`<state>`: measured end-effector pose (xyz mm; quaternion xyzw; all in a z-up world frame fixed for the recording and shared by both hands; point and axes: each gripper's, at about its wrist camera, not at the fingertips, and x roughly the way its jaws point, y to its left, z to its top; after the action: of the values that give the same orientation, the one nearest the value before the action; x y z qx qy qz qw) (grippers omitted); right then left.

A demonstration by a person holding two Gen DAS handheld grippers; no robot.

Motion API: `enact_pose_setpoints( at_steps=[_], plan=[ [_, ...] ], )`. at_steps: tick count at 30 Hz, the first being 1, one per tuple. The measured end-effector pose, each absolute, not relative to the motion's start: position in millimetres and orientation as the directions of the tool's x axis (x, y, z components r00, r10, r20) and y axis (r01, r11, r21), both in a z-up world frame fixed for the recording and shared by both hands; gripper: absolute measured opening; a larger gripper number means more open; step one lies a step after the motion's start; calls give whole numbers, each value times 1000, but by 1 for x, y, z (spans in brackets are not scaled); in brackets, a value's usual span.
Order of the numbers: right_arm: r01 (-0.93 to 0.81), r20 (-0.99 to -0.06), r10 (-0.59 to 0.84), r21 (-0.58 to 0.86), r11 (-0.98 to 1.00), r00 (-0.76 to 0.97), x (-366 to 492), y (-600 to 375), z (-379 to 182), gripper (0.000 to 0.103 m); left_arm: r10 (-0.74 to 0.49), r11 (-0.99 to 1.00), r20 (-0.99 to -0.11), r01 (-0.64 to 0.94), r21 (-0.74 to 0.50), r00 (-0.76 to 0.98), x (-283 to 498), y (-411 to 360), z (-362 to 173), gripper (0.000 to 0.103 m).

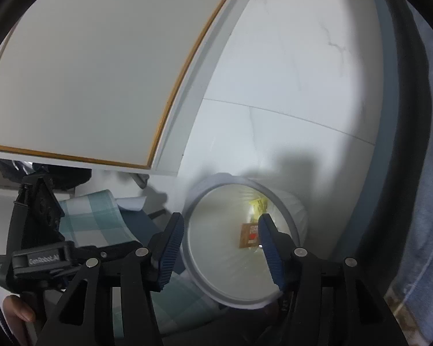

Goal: Collect trash
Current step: 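Open both tools to drop the packet and foam piece into the bin, then move both tools back over the table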

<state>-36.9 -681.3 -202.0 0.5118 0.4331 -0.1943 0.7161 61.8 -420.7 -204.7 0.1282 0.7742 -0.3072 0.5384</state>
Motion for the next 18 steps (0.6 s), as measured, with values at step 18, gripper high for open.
enact_pose_setpoints(
  at_steps=[18],
  plan=[
    [621,-763,90,583,524,640,-25,-667,-109,59,-319,773,-889,633,-44,328,77,-364,-1,69]
  ],
)
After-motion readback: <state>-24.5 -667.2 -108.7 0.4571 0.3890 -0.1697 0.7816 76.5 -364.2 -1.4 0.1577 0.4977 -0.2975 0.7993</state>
